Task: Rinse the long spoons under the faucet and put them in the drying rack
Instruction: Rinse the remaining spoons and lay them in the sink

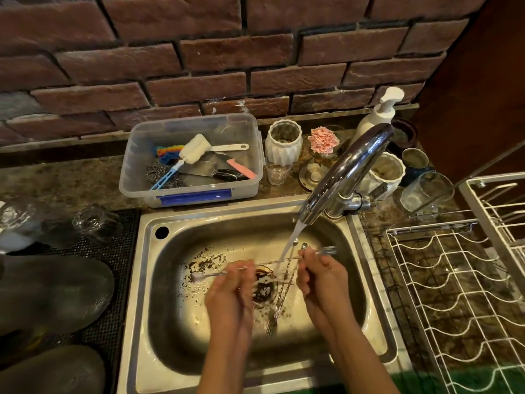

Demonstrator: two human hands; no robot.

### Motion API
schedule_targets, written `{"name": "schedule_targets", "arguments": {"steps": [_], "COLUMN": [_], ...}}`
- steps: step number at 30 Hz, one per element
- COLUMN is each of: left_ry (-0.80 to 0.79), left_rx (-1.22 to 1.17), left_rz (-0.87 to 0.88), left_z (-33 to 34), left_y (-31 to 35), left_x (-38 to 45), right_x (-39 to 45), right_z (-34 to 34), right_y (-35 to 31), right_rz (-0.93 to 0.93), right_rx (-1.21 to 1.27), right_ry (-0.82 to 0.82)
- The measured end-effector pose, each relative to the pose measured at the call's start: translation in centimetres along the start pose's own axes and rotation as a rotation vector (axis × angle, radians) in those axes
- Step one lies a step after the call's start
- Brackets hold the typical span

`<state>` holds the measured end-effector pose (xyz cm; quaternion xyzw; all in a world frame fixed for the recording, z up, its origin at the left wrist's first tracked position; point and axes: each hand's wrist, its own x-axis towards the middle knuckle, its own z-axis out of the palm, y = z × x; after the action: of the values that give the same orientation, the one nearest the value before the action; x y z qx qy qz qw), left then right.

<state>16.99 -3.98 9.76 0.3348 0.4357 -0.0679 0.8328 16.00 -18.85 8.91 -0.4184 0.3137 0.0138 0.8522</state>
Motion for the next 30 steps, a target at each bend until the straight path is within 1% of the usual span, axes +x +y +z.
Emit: {"name": "schedule_targets", "arguments": {"steps": [2,5,7,10,11,13,15,17,18,19,20,21,22,24,26,27,28,30], "left_ry": [0.008,-0.015,-0.014,0.034,0.027,0.009,0.03,0.085,0.126,0.167,0.188,0.177,0.139,0.019,-0.115,-0.163,-0.191,-0.215], "left_rx": [-0.04,0.016,0.031,0.029,0.046,0.095,0.152,0.207,0.242,0.307,0.426,0.601,0.798,1.15,1.392,1.475,1.525,1.552], "left_rz": [0.066,0.088,0.121,0.222,0.251,0.29,0.325,0.382,0.425,0.477,0.533,0.585,0.62,0.637,0.652,0.661,0.663,0.655], "left_z": [-1.2,-1.2,-1.2,-1.9,-2.0,-1.9,-1.9,-2.6,-3.2,-3.8,-4.4,-4.8,-4.8,-4.3,-3.3,-2.7,-2.2,-1.3], "left_y": [1.8,1.5,1.7,3.1,3.3,3.2,2.7,2.7,2.7,2.6,2.4,1.9,1.1,-1.0,-3.1,-4.0,-4.7,-5.4], "left_x": [0.5,-0.2,-0.5,-0.2,-0.2,-0.1,0.2,0.7,1.1,1.5,1.9,2.2,2.5,2.9,3.1,3.1,3.3,3.8], "right_x": [0.3,-0.1,-0.3,0.4,0.5,0.5,0.6,0.8,0.9,0.9,0.9,0.7,0.5,0.1,-0.2,-0.2,-0.2,0.2], "right_z": [0.6,2.8,3.3,2.1,1.7,1.5,1.2,0.2,-0.5,-1.4,-2.2,-2.6,-2.6,-2.2,-1.4,-1.3,-1.3,-2.1], "right_y": [0.2,2.1,2.4,1.6,1.5,1.9,2.4,2.5,2.5,2.7,2.9,3.2,3.6,4.9,6.3,6.8,7.1,7.6], "right_rz": [0.013,0.09,0.137,0.132,0.124,0.129,0.133,0.12,0.088,0.035,-0.035,-0.101,-0.141,-0.121,-0.076,-0.068,-0.063,-0.068], "right_rx": [0.039,-0.078,-0.082,0.102,0.115,0.098,0.082,0.016,-0.064,-0.192,-0.363,-0.558,-0.738,-0.984,-1.076,-1.058,-1.018,-0.962], "right_ry": [0.0,-0.116,-0.136,-0.009,0.008,0.018,0.055,0.154,0.225,0.29,0.329,0.312,0.238,0.024,-0.109,-0.127,-0.116,-0.047]}}
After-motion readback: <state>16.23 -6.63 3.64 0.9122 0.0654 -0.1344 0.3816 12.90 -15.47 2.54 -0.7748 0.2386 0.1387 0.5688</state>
